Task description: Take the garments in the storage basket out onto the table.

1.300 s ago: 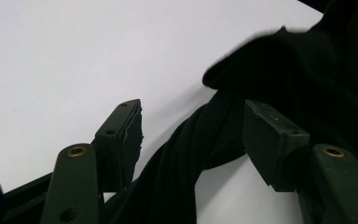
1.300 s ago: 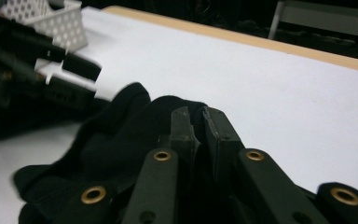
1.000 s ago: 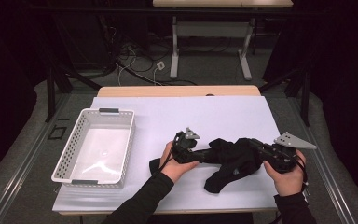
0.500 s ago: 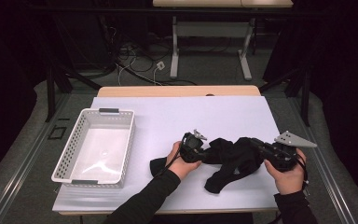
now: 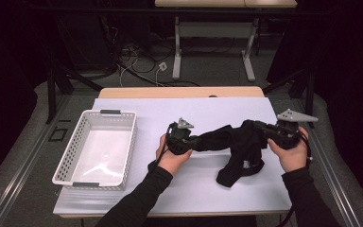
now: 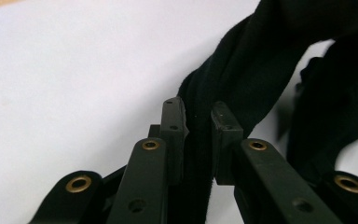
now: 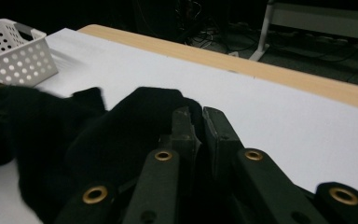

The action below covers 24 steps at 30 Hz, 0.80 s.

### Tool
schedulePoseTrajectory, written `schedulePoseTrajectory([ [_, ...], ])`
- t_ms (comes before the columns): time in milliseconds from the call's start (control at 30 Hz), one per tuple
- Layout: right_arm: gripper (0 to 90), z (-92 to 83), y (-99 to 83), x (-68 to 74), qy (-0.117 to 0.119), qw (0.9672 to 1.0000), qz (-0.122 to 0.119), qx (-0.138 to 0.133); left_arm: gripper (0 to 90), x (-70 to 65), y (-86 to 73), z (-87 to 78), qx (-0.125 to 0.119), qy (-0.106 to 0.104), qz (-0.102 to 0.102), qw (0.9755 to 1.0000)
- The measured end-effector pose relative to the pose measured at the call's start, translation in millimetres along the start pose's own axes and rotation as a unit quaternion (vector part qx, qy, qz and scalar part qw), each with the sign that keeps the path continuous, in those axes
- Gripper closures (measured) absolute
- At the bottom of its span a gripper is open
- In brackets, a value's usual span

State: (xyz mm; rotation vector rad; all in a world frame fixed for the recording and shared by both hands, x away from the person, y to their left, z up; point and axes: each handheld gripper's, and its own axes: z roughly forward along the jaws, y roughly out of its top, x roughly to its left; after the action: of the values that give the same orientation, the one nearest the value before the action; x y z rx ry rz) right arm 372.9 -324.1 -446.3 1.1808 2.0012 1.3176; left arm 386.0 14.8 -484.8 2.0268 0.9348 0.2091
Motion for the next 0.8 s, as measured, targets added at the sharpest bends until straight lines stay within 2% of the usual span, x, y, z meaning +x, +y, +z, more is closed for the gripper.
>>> schedulePoseTrajectory([
  [133, 83.8, 11.5, 29.1, -8.3, -0.005, 0.9998, -0.016, 0.006, 78.8, -1.8, 2.5, -8.3, -0.022, -0.010, -0.004, 0.9997],
  [167, 83.8, 18.3, 43.4, -9.6, -0.007, 0.9995, -0.027, 0.012, 78.9, -3.1, 2.7, -9.9, -0.026, -0.010, -0.003, 0.9996],
  [200, 83.8, 18.3, 43.4, -9.6, -0.007, 0.9995, -0.027, 0.012, 78.9, -3.8, 2.8, -11.5, -0.029, -0.011, 0.000, 0.9995],
  [267, 83.8, 30.2, 64.1, -9.0, -0.008, 0.9989, -0.043, 0.015, 78.9, -5.0, 2.4, -13.8, -0.035, -0.011, -0.001, 0.9993],
  [333, 83.8, 34.2, 70.9, -7.9, -0.007, 0.9988, -0.047, 0.016, 78.9, -5.2, 1.4, -15.4, -0.039, -0.012, -0.001, 0.9992],
  [467, 83.7, 52.4, 96.2, -0.7, -0.006, 0.9975, -0.067, 0.024, 78.9, -3.5, -0.9, -19.2, -0.051, -0.009, -0.003, 0.9987],
  [500, 83.7, 62.3, 106.6, 3.9, -0.004, 0.9971, -0.073, 0.023, 78.9, -2.7, -1.3, -20.7, -0.053, -0.008, -0.005, 0.9985],
  [633, 83.6, 76.1, 119.1, 13.2, -0.003, 0.9961, -0.085, 0.023, 78.9, -0.6, -3.2, -27.7, -0.069, 0.003, -0.010, 0.9976],
  [800, 82.4, 94.3, 133.4, 34.1, 0.009, 0.9955, -0.094, -0.005, 78.9, 3.8, -7.8, -31.2, -0.078, 0.015, -0.023, 0.9965],
])
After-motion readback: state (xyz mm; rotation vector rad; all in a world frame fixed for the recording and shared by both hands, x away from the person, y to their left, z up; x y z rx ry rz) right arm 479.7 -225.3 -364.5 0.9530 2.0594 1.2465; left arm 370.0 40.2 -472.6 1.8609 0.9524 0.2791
